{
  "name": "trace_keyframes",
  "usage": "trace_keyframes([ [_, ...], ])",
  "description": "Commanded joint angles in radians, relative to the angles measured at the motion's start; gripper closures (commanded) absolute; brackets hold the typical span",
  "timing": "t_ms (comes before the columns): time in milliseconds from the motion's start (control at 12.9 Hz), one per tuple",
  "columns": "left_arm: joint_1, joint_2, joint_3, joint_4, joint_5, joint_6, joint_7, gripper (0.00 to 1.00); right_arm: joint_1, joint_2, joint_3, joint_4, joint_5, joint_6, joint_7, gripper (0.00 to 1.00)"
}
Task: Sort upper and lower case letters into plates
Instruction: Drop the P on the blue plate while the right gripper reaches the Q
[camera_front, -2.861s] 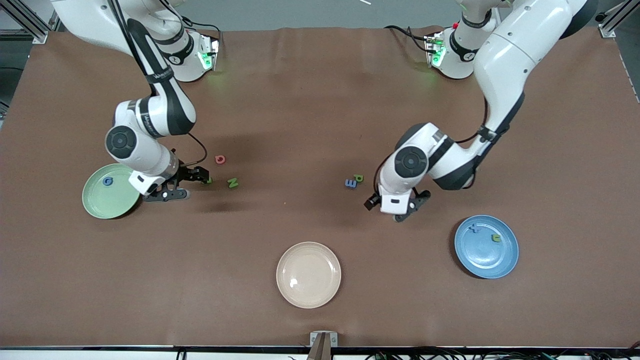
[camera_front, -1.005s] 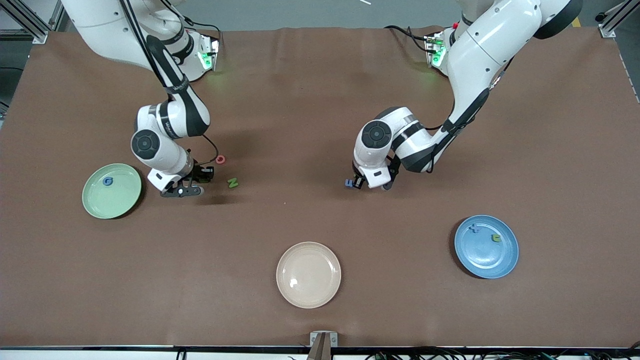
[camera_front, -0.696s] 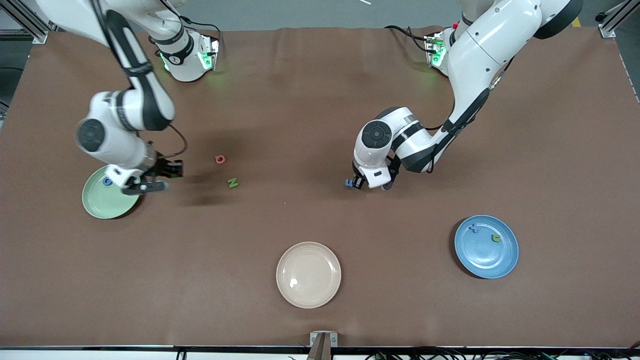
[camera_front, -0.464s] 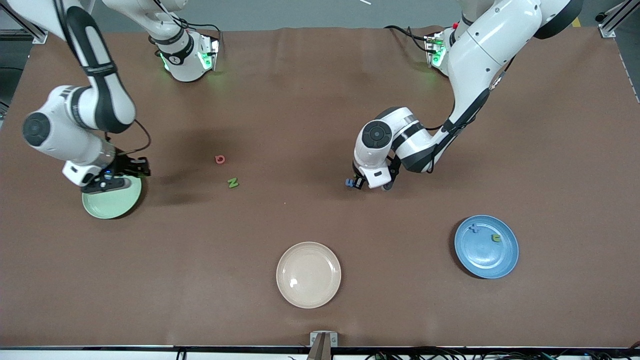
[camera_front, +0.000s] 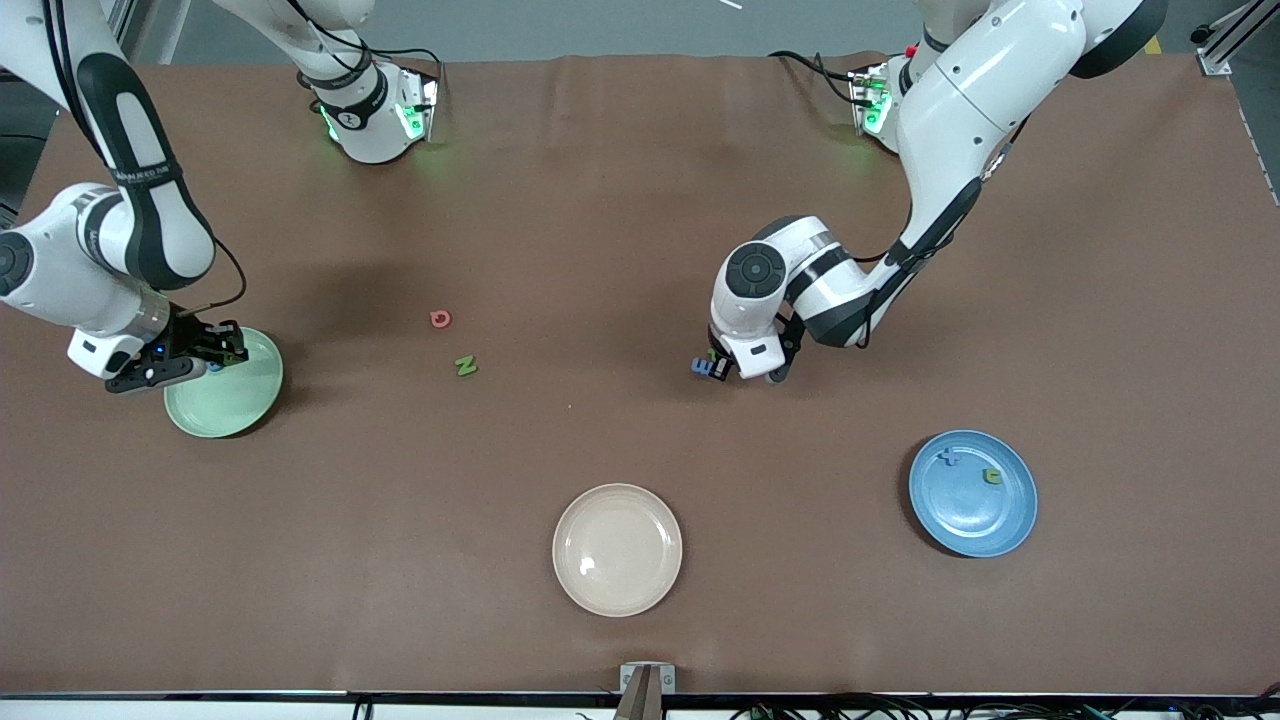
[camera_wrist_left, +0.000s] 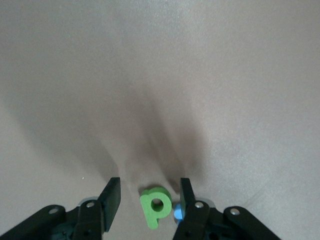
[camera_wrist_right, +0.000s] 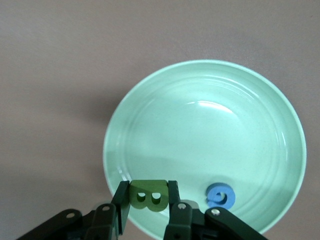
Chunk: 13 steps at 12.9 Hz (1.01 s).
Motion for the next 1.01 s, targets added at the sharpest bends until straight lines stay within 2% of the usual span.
trace_keyframes([
  [0, 0.001, -0.017, 0.004, -0.011, 0.025, 0.015, -0.022, 0.44, -0.030, 0.079, 0.019, 0.034, -0.006, 0.044, -0.056, 0.76],
  [387, -0.012, -0.011, 0.003, -0.003, 0.023, 0.016, -0.029, 0.45, -0.030, 0.116, 0.019, 0.034, -0.009, 0.063, -0.068, 0.74],
  [773, -0.015, 0.008, 0.003, -0.003, 0.025, 0.034, -0.029, 0.53, -0.034, 0.127, 0.019, 0.034, -0.008, 0.073, -0.067, 0.70],
  [851, -0.015, 0.006, 0.003, -0.003, 0.025, 0.034, -0.028, 0.59, -0.034, 0.127, 0.019, 0.034, -0.008, 0.072, -0.067, 0.66],
  [928, -0.015, 0.006, 0.003, -0.003, 0.025, 0.034, -0.023, 0.69, -0.033, 0.127, 0.019, 0.034, -0.008, 0.072, -0.067, 0.52],
])
